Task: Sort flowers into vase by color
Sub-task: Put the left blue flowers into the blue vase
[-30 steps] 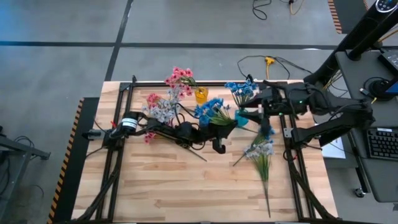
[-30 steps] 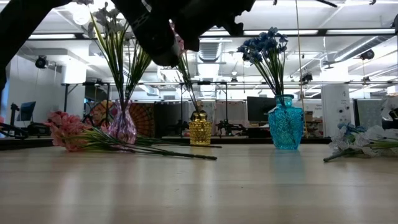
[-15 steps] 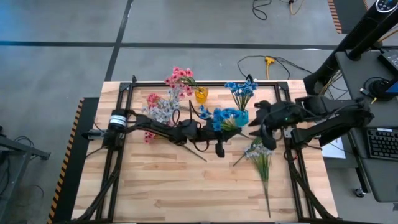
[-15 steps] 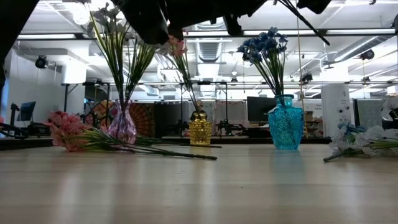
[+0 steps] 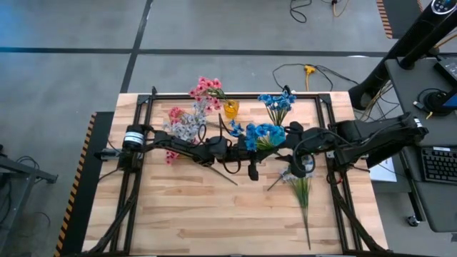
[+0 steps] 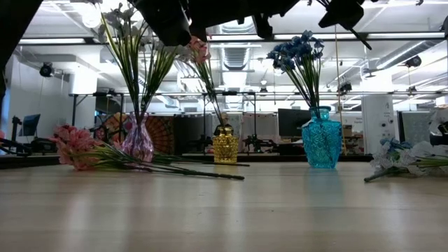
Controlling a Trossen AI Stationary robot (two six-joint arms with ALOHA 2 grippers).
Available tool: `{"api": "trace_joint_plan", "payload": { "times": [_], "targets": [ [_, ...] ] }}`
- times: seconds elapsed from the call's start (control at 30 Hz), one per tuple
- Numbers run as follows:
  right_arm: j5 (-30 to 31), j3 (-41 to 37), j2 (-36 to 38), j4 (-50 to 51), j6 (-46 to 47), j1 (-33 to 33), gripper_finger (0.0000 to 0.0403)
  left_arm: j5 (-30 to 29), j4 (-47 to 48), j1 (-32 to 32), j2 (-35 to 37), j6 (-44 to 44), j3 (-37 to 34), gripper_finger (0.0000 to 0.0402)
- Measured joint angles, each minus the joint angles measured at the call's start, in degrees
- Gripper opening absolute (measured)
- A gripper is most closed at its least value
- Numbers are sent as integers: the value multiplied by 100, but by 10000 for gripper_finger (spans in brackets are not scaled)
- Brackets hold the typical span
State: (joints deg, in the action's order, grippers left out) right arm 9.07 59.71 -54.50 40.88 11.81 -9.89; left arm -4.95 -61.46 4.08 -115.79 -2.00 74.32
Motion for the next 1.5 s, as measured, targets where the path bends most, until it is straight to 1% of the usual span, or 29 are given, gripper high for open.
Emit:
{"api": "trace_joint_plan", "payload": {
  "times": [0.1, 0.17, 0.3, 0.33, 0.43, 0.5, 0.57, 0.7, 0.77, 0.83, 0.93, 1.03, 1.23, 1.33, 1.43, 1.5],
  "targets": [
    [5, -49, 2, -136, 18, 0, 143, 0, -1, 0, 0, 1, 0, 5],
    [2, -93, 2, -229, 7, 0, 109, -1, 1, 0, 0, 3, 0, 12],
    [-15, -121, 0, -263, -56, -3, 28, -8, -1, -4, 0, 16, 0, 35],
    [-29, -125, 0, -262, -61, -4, 22, 2, -1, -2, 0, 43, 0, 44],
    [-94, -132, 0, -253, -46, -4, 21, 215, 1, 18, 3, 86, 0, 78],
    [-165, -133, 32, -249, -74, -6, 21, 388, 38, 26, 44, 85, 0, 108],
    [-170, -136, 132, -233, -127, -7, 20, 440, 107, 38, 111, 74, 0, 141],
    [-61, -220, 540, -284, -201, -10, 20, 441, 400, 76, 285, 87, 6, 203],
    [128, -375, 816, -423, -237, -59, 19, 437, 560, 79, 347, 90, 11, 226],
    [282, -646, 1107, -822, -287, -122, 19, 442, 628, 86, 366, 89, 11, 241],
    [353, -1136, 1513, -1573, -377, -183, 19, 492, 705, 118, 367, 87, 11, 252],
    [357, -1661, 1819, -2223, -426, -186, 19, 506, 716, 122, 367, 87, 11, 254],
    [557, -2539, 2105, -3431, -698, -186, 18, 466, 730, 219, 384, 101, 9, 255],
    [923, -2780, 2140, -3788, -793, -186, 18, 472, 789, 291, 452, 130, 7, 255],
    [1442, -2988, 2140, -4159, -888, -186, 18, 465, 975, 340, 556, 208, 7, 255],
    [1829, -3175, 2148, -4597, -997, -186, 18, 459, 1202, 376, 679, 280, 4, 255]
  ]
}}
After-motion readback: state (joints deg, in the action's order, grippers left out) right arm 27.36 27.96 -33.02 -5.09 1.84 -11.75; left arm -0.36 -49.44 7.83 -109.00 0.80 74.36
